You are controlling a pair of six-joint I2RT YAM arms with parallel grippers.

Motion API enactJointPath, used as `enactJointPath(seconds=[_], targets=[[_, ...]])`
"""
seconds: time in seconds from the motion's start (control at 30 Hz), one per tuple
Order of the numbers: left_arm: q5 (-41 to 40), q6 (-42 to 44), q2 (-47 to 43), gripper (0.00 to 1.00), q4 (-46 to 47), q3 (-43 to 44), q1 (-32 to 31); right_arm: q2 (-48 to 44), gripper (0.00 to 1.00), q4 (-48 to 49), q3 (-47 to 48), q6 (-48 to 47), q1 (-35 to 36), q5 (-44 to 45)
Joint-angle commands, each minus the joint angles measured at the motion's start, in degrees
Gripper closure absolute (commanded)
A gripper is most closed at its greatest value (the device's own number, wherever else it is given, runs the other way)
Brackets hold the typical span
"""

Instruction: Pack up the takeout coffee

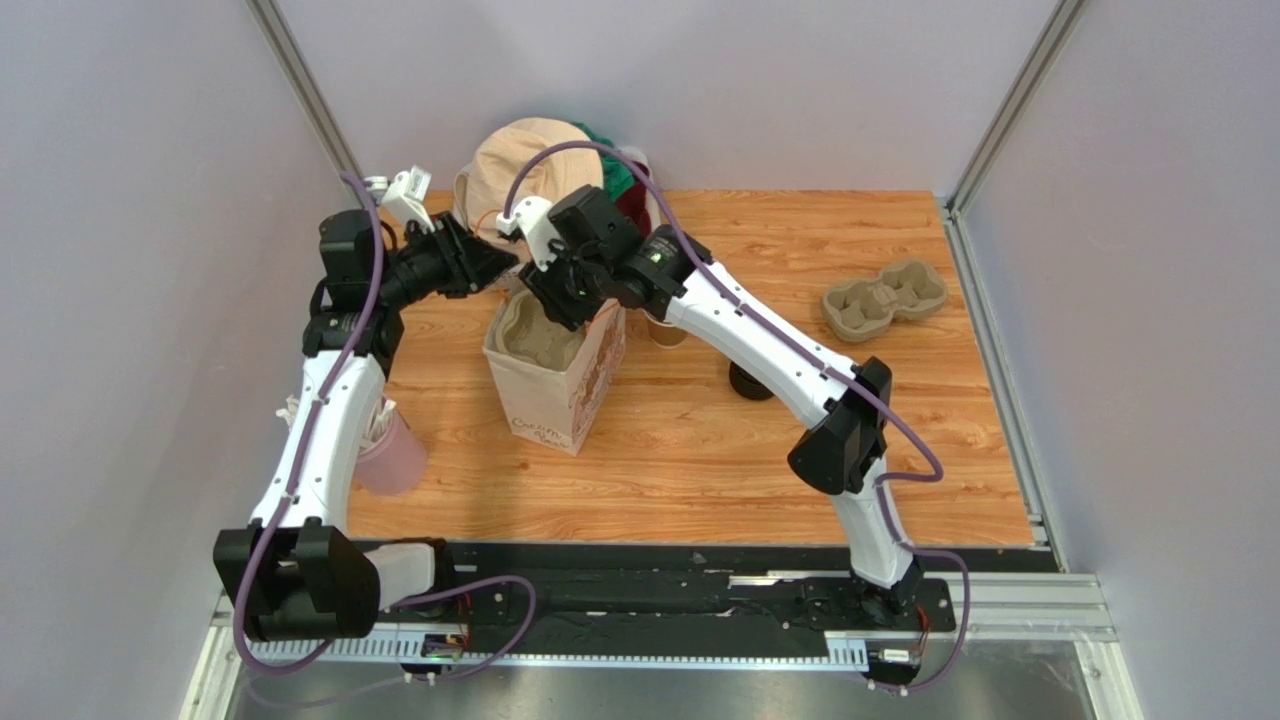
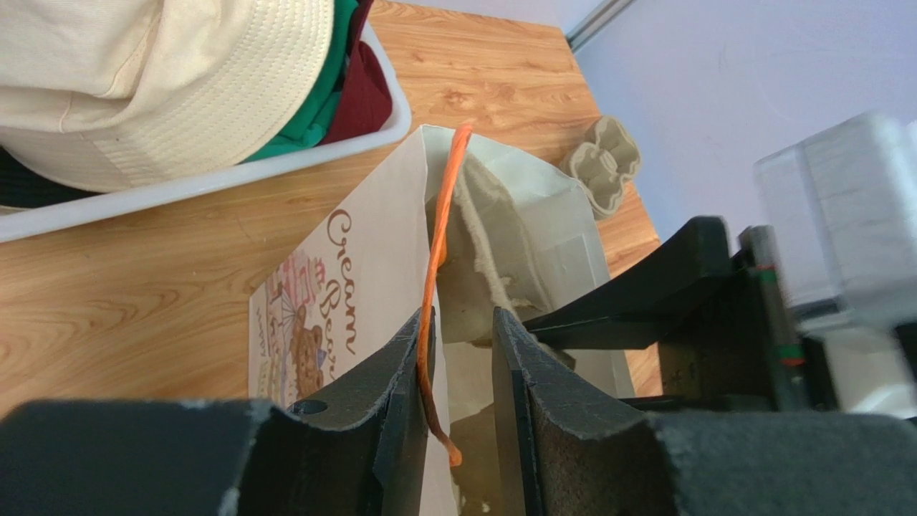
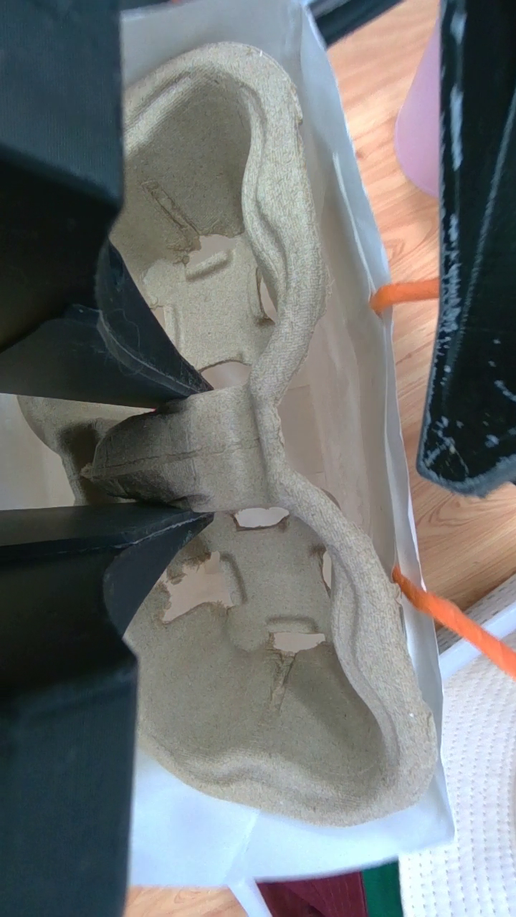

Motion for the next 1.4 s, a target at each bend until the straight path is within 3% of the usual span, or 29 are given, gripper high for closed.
enactJointPath(seconds=[0.0, 0.37, 0.47, 0.6, 0.87, 1.37], targets=[[-0.3, 1.4, -0.5, 0.65, 2.7, 0.5, 0.5, 1.3, 0.71, -2.1, 1.9, -2.9, 2.0, 3.7], [-0.4, 1.0, 0.7, 0.67, 3.7, 0.1, 0.5, 2.7, 0.71, -6.5, 1.8, -5.5, 4.5, 7.4], [-1.4, 0.9, 0.8, 0.73, 4.3, -0.6, 0.4, 3.9, 0.71, -9.4, 2.9, -6.0, 5.3, 7.7], [-2.9, 1.2, 0.8, 0.90, 5.2, -1.4, 0.5, 4.2, 0.70, -11.4, 2.4, -6.4, 5.9, 7.4], [-3.6, 0.8, 1.7, 1.00, 6.3, -1.6, 0.5, 5.2, 0.68, -14.0, 3.7, -7.2, 6.4, 5.5], [-0.3, -3.1, 3.5, 1.00, 11.5, -2.1, 0.5, 9.2, 0.68, -18.4, 4.3, -9.9, 7.7, 5.7]])
